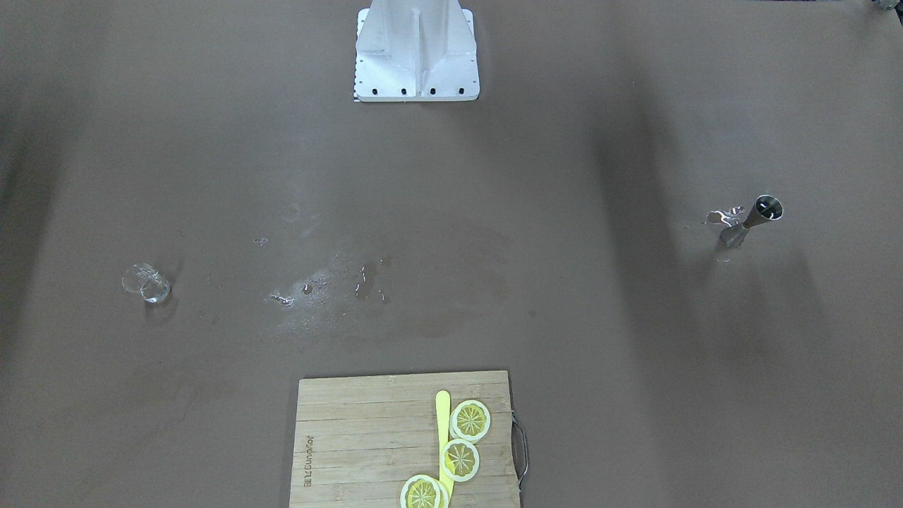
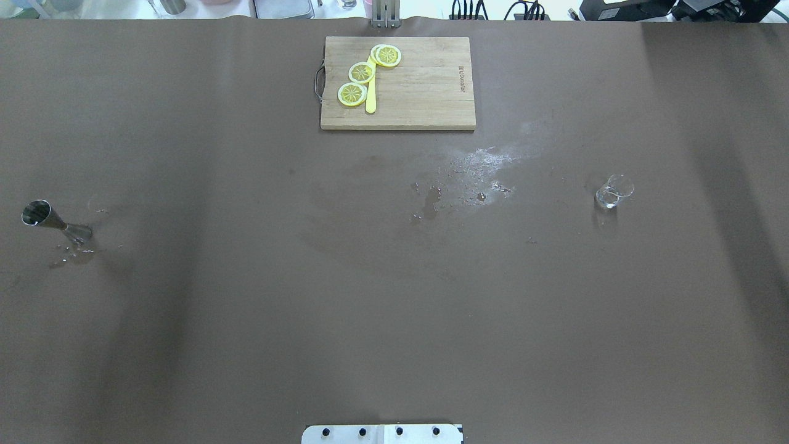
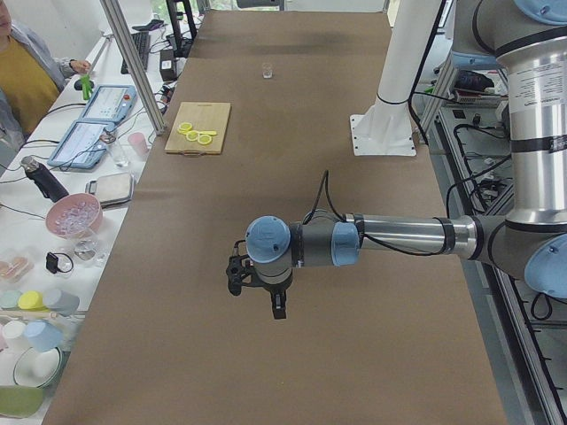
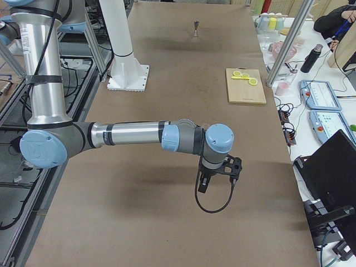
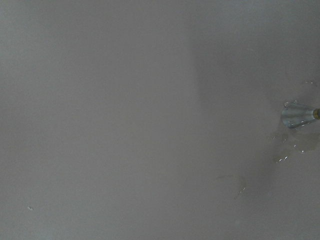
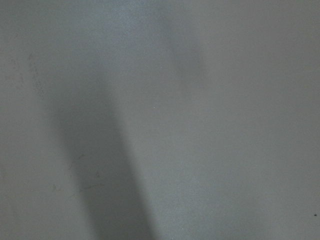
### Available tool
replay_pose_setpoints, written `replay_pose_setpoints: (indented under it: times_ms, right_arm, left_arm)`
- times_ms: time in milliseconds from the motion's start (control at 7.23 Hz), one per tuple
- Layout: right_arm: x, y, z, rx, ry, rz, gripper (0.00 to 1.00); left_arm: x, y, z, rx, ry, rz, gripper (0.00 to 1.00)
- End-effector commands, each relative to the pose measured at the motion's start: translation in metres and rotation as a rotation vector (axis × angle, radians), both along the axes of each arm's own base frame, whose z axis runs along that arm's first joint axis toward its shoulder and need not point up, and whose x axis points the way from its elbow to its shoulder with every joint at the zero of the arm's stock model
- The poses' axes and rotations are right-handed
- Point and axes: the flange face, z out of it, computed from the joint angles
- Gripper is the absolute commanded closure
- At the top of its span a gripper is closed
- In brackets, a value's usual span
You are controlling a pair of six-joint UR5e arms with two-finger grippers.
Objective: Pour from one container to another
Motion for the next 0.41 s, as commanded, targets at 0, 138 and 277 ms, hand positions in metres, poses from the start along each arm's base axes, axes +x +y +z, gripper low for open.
replay_pose_setpoints:
  times_ms: [0,138,277]
  right_arm:
    - [0.0000,-0.0002,-0.0001,0.000,-0.001,0.000,0.00]
    - [-0.0004,-0.0002,-0.0004,0.000,-0.005,0.000,0.00]
    - [-0.0005,-0.0002,0.0002,-0.001,-0.007,0.001,0.00]
  left_arm:
    - [-0.0010,0.0011,0.0046,-0.006,-0.015,0.002,0.02]
    - [-0.0010,0.0010,0.0096,-0.013,-0.015,0.002,0.02]
    - [-0.0009,0.0010,0.0103,-0.015,-0.013,0.002,0.02]
